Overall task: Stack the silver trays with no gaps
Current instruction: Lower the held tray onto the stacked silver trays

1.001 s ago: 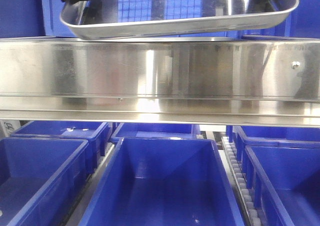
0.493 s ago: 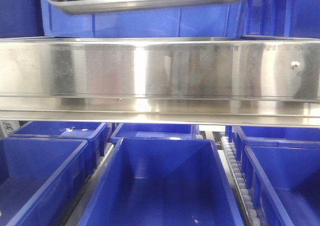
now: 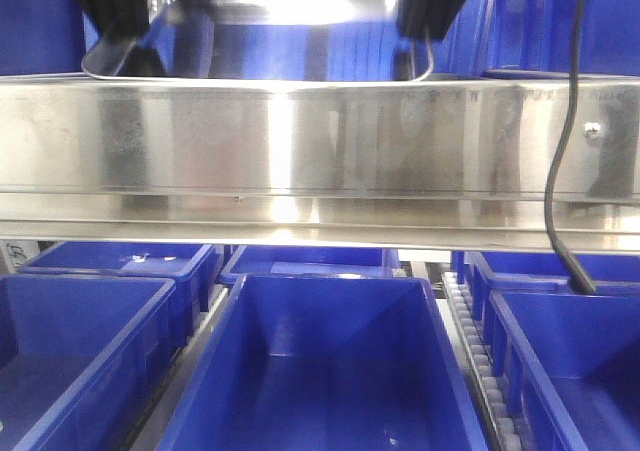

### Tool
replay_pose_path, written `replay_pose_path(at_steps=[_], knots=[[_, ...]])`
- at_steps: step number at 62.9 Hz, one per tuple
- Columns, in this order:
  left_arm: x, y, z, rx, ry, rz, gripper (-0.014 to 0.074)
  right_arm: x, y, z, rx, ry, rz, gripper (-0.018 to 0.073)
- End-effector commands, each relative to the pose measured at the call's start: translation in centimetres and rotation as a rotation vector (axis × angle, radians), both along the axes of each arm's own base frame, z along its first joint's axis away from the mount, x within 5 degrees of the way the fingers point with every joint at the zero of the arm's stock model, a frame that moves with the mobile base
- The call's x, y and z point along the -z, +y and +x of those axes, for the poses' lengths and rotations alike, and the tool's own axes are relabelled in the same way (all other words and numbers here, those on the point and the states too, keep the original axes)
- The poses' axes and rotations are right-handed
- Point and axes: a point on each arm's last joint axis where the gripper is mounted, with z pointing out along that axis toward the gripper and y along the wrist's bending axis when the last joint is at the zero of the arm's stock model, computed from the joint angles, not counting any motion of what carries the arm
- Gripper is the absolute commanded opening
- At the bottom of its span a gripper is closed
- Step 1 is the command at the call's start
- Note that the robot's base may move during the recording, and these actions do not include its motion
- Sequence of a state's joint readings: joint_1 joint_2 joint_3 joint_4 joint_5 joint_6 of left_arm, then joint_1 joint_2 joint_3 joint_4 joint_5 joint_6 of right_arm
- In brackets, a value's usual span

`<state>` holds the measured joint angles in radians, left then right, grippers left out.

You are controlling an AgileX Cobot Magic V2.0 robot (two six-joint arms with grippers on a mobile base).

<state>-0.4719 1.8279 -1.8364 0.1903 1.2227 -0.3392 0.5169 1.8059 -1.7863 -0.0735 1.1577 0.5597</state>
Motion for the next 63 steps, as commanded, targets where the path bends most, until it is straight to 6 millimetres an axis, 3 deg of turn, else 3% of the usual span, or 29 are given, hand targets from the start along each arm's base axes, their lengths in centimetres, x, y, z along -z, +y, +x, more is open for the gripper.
replay_pose_path(at_steps=[1,7,21,23,28,36,47,55,59,63], knots=[[-3.3,0.1,-0.7,0.033,-0.133,-0.058,-0.0023,-3.2,-0.5,-0.5,-0.003,-0.116,0.067,0.006],[-3.3,0.1,-0.6,0.045,-0.14,-0.055,0.0073,-3.2,-0.6,-0.4,0.002,-0.115,0.067,0.0142],[-3.2,-0.1,-0.8,0.074,-0.117,-0.063,0.043,-3.1,-0.8,-0.6,0.005,-0.092,0.054,0.0624],[-3.2,-0.1,-0.8,0.074,-0.116,-0.065,0.0467,-3.1,-0.8,-0.6,0.005,-0.088,0.052,0.0648],[-3.2,-0.2,-0.9,0.077,-0.101,-0.074,0.0526,-3.3,-0.9,-0.8,0.005,-0.083,0.048,0.0624],[-3.8,-0.1,-1.7,0.094,-0.089,-0.094,0.0528,-4.6,-1.4,-1.7,0.002,-0.115,0.063,0.0622],[-7.4,0.3,-4.6,0.124,-0.183,-0.116,0.0523,-7.9,-2.7,-4.1,-0.034,-0.194,0.078,0.0578],[-10.7,1.1,-7.8,0.153,-0.287,-0.124,0.0461,-10.3,-4.0,-6.6,-0.047,-0.247,0.094,0.0396],[-12.2,1.6,-10.0,0.184,-0.337,-0.14,0.0369,-11.4,-5.0,-8.3,-0.068,-0.284,0.091,0.0235],[-13.1,2.0,-11.9,0.206,-0.365,-0.159,0.0292,-11.9,-5.8,-9.8,-0.088,-0.308,0.088,0.0139]])
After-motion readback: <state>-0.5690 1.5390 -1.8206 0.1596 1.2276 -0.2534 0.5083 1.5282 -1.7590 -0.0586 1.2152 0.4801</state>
